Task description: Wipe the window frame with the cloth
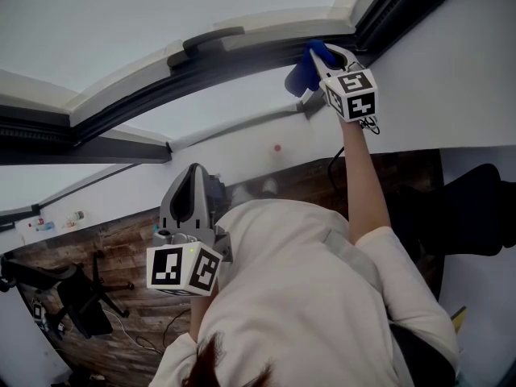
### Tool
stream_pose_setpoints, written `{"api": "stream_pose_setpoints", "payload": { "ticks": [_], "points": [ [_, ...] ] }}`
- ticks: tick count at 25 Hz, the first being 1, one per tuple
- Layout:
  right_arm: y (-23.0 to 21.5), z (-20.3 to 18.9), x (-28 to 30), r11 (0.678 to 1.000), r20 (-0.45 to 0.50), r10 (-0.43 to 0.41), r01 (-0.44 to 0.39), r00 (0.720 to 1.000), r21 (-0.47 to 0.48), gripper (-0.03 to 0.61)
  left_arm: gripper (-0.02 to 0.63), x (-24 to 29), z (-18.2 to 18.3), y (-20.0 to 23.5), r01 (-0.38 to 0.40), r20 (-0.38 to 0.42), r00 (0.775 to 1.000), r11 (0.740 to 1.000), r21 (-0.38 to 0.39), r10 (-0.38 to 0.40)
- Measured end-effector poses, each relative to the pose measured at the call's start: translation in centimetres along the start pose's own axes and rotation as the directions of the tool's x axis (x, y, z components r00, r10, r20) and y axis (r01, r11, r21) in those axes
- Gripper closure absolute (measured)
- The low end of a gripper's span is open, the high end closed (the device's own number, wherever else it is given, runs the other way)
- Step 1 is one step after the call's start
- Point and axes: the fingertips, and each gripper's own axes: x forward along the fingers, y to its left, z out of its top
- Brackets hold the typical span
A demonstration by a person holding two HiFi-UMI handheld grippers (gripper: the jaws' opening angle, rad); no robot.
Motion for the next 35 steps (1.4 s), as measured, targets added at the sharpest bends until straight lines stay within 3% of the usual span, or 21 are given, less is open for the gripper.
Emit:
{"api": "stream_pose_setpoints", "payload": {
  "ticks": [35],
  "points": [
    [-4.0, -1.2, -1.3, 0.998, -0.009, -0.068, 0.068, 0.998, 0.015, 0.534, 0.609, 1.6, 0.3, -1.6, 0.041, -0.003, 0.999, 0.999, 0.011, -0.041]
  ]
}}
